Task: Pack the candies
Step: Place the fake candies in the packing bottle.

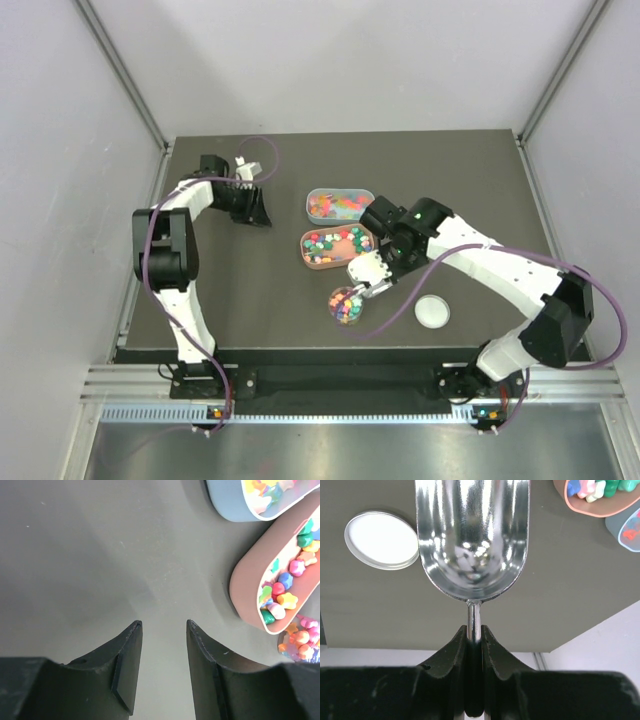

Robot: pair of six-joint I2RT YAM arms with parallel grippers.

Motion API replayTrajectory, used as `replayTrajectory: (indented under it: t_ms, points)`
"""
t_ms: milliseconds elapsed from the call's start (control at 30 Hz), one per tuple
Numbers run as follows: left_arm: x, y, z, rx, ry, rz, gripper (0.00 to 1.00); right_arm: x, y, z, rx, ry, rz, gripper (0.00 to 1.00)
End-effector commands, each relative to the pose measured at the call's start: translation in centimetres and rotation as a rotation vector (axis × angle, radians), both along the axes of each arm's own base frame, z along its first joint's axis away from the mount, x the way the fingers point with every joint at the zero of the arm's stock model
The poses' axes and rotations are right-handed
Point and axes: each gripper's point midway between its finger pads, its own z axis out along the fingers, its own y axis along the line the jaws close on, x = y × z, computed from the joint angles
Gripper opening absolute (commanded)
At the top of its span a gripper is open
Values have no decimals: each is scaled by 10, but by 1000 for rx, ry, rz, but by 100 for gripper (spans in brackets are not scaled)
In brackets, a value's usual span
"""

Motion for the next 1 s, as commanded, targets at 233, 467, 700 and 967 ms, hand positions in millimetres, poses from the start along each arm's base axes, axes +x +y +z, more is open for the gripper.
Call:
replayTrajectory:
  t_ms: [233, 467, 700, 967]
  points:
    - [6, -2, 29, -15, -96, -21, 46, 3, 18, 4, 86, 5, -104, 0]
    - [14, -5, 35, -45, -96, -1, 45, 2, 11, 5, 49, -18, -63, 0]
    - [8, -6, 32, -51, -91, 2, 45, -4, 1, 10, 15, -21, -39, 0]
    - [8, -6, 28, -56, -86, 0, 45, -16, -1, 10, -18, -19, 14, 0]
